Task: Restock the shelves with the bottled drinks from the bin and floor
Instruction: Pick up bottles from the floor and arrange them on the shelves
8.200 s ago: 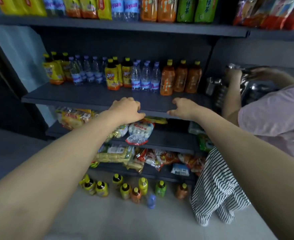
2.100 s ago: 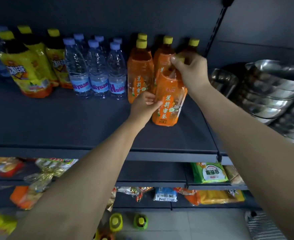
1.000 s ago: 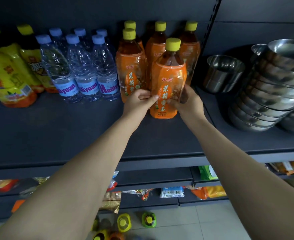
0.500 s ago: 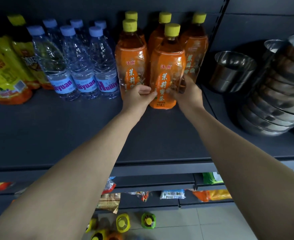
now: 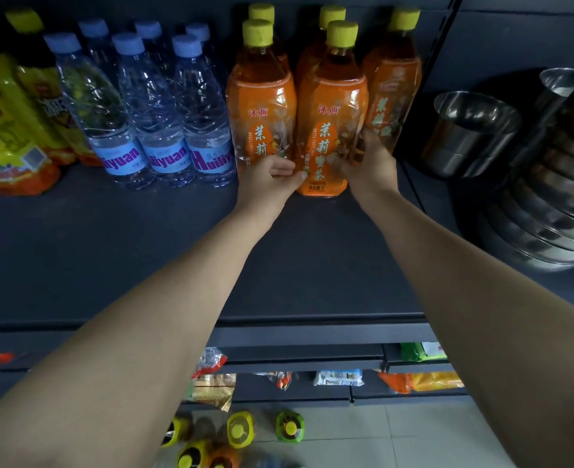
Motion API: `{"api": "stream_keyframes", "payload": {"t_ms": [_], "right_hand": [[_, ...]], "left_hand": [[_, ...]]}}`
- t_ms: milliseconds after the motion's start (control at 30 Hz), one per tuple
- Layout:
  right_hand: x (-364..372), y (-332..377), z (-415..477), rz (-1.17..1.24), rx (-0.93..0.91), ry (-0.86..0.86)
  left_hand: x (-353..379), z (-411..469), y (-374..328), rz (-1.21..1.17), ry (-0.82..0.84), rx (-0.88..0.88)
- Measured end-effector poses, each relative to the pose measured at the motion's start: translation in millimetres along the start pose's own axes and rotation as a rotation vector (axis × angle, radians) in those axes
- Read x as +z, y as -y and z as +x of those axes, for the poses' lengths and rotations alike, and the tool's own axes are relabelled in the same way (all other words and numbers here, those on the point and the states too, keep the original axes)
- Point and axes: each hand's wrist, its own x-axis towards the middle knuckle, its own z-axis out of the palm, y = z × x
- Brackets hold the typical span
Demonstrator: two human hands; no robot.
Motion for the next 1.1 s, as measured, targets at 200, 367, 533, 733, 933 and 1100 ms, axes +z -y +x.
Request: {"api": "stream_keyframes", "payload": {"t_ms": [200,367,533,733,933,1100], "right_hand": [[-1,4,-1,-0.028,0.018,0.025],[-7,10,-15,-0.154,0.049,0.086],[-18,23,-52,-0.231,0.073,0.231],[-41,63,-110,-0.386,0.002,0.284],[-67,109,-183,-0.359,0.014,0.29],[-85,138,-239,-0.426,0.027,0.308]], "left_hand": [[-8,-9,-3,0.039,-0.013,-0.001],[-21,-28,-12,0.085,-0.033,-0.013],[-51,-59,-28,0.177,-0.001,0.007],[-97,-109,-54,0.188,-0.01,0.03],[-147,-175,-87,0.264,-0.034,0.056],[-178,-232,-111,0.43,0.023,0.092]]}}
